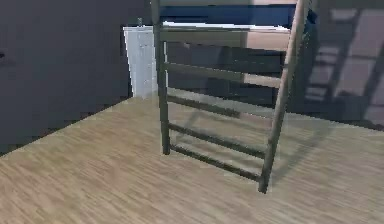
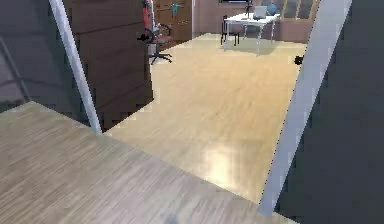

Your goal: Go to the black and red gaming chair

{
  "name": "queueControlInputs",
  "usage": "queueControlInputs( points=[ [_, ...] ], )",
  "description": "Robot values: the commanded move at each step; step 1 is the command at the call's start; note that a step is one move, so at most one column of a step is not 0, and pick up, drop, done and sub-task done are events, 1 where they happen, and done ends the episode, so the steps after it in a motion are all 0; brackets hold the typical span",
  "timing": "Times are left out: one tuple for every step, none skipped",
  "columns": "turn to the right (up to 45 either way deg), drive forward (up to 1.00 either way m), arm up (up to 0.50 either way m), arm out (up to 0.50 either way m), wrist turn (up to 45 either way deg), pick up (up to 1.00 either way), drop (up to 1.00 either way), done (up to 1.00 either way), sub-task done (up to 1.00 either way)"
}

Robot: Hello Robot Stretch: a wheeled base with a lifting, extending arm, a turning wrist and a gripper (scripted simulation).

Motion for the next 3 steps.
queueControlInputs(
  points=[
    [45.0, 0.00, 0.00, 0.00, 0.0, 0.00, 0.00, 0.00, 0.00],
    [45.0, 0.00, 0.00, 0.00, 0.0, 0.00, 0.00, 0.00, 0.00],
    [3.0, 0.00, 0.00, 0.00, 0.0, 0.00, 0.00, 0.00, 0.00]
  ],
)
